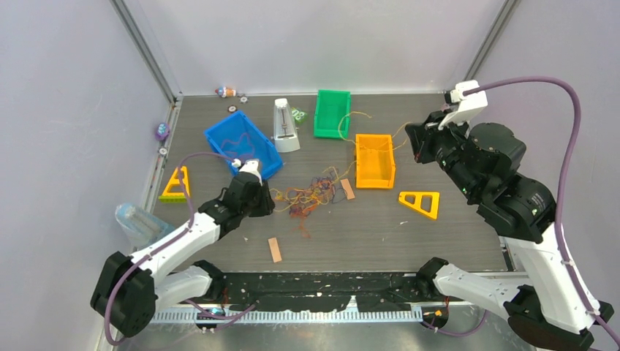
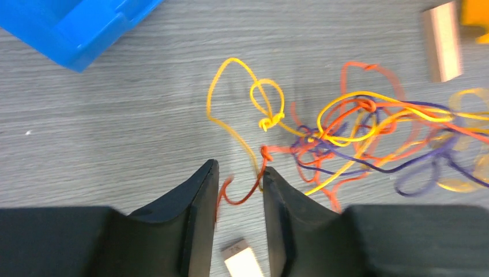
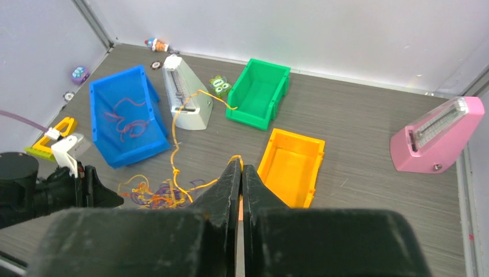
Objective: Untangle the cables
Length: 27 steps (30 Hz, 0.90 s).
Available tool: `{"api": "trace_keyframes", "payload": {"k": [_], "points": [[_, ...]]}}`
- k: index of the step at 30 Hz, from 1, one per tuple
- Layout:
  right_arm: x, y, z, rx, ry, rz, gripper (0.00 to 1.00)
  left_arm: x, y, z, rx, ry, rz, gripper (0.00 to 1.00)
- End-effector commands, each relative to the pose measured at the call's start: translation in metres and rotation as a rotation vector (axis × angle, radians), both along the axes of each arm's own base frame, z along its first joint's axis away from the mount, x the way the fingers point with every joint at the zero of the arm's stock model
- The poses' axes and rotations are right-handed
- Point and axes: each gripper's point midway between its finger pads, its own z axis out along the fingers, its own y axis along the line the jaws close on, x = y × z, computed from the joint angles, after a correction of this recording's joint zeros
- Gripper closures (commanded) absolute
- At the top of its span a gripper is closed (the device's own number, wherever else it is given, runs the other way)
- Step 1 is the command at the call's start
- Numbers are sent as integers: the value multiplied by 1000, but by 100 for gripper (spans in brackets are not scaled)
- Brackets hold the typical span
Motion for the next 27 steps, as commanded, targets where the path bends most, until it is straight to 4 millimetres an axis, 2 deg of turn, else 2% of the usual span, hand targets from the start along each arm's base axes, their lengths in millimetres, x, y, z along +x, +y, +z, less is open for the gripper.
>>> {"api": "trace_keyframes", "payload": {"k": [1, 3, 7, 17, 20, 21, 24, 27], "points": [[1, 14, -3, 4, -6, 70, 95, 3, -25, 45, -43, -100, -182, 53], [2, 20, -6, 5, 5, 93, 95, 1, -37, 55, -30, -136, -262, 43], [4, 27, -11, -4, 17, 115, 95, -7, -76, 70, -50, -227, -478, 31], [-1, 26, 0, 23, -4, 126, 95, -4, -165, 105, -114, -446, -747, 23], [-2, 27, 4, 40, -8, 132, 95, -11, -190, 111, -173, -520, -802, 10], [-3, 28, 7, 49, -12, 137, 95, -14, -198, 113, -194, -556, -819, 2], [-4, 32, 15, 74, -25, 155, 95, -20, -217, 126, -269, -689, -840, 1], [-5, 39, 21, 105, -32, 187, 95, -17, -238, 136, -321, -748, -856, 0]]}}
